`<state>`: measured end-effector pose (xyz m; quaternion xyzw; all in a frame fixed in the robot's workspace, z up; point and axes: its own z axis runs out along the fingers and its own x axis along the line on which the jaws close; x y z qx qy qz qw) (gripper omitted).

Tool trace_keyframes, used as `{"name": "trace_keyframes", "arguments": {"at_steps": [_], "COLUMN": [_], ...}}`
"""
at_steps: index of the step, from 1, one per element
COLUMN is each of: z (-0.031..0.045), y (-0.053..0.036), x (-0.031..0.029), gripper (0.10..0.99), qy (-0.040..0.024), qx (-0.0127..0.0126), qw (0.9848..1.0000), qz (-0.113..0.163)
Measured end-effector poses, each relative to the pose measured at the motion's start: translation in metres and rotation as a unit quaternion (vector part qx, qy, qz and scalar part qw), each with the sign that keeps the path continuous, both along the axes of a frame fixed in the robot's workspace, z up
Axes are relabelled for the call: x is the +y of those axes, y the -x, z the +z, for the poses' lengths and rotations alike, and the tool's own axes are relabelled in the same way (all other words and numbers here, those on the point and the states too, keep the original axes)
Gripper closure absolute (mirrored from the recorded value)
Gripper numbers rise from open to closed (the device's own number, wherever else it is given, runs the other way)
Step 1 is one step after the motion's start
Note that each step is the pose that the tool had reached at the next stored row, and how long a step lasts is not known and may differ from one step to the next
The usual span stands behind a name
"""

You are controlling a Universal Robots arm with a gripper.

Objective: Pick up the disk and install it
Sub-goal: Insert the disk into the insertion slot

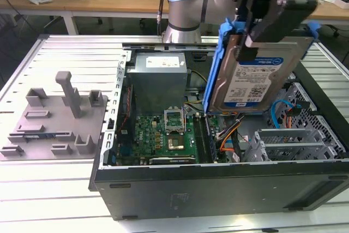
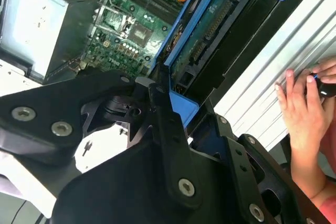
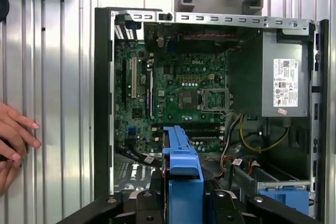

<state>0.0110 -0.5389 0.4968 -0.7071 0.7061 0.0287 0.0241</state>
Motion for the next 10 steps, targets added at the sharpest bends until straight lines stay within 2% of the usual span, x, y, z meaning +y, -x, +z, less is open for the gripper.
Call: {"name": "trace_keyframes", "arguments": {"at_steps": [8, 10], "z": [-0.0003, -0.0004], "y": [-0.0318, -0.0461], "x": [-0.0139, -0.0186], "gripper": [0.722, 0.722], "qy": [0.0000, 0.0000], "qx": [0.0000, 0.0000], "qw": [1.0000, 1.0000], "qz": [0.000, 0.000]}}
